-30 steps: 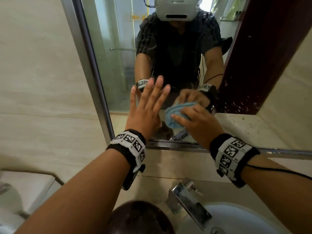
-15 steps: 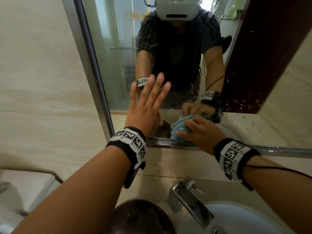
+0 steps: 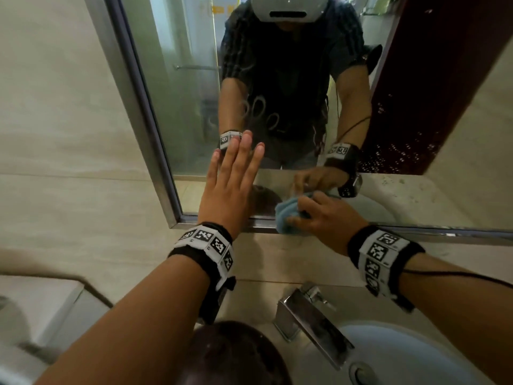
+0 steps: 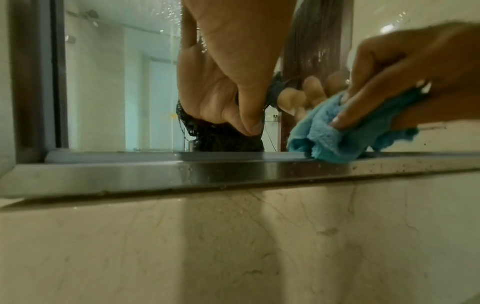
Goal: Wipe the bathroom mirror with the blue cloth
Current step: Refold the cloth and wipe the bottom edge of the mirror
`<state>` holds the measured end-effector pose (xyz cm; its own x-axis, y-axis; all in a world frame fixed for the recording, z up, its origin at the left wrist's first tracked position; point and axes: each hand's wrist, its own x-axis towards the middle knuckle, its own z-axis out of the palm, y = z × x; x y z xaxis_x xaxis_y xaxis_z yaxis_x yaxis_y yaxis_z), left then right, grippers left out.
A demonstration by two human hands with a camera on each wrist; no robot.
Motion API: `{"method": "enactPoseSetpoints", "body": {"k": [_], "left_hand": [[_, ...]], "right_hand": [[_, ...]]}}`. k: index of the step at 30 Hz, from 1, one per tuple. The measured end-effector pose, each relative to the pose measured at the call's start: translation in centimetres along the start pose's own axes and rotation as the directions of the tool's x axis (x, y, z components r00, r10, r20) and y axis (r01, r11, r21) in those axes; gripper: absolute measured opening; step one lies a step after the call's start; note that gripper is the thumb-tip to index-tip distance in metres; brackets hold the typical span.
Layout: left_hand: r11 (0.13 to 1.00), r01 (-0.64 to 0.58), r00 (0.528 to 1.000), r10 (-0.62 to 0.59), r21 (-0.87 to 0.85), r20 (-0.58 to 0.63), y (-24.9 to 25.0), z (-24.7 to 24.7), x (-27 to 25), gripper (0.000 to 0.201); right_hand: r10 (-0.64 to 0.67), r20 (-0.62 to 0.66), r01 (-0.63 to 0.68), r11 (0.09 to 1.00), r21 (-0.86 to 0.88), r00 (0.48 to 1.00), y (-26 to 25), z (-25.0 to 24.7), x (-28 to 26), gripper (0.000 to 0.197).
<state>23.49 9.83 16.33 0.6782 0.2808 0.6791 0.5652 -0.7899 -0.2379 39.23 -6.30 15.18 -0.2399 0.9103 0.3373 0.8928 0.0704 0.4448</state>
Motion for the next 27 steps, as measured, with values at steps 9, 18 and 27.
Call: {"method": "enactPoseSetpoints", "body": {"k": [9, 18, 27], "left_hand": [[0.998, -0.049, 0.999, 0.050, 0.027, -0.022, -0.7, 1.0, -0.2, 0.098], [0.998, -0.030, 0.995, 0.035, 0.062, -0.090, -0.6, 1.4, -0.2, 0.105], [0.997, -0.055, 0.998, 0.056, 0.057, -0.019, -1.1, 1.5, -0.2, 0.106]], "right_hand": [[0.298, -0.192, -0.292, 0.954, 0.062, 0.935, -1.7, -1.1, 4.4, 0.031], [0.136, -0.074, -0.132, 0.990, 0.056, 0.988, -1.0, 1.9, -1.5, 0.045], [0.192, -0.091, -0.184, 0.979, 0.085, 0.977, -3.7, 2.2, 1.4, 0.052]]}}
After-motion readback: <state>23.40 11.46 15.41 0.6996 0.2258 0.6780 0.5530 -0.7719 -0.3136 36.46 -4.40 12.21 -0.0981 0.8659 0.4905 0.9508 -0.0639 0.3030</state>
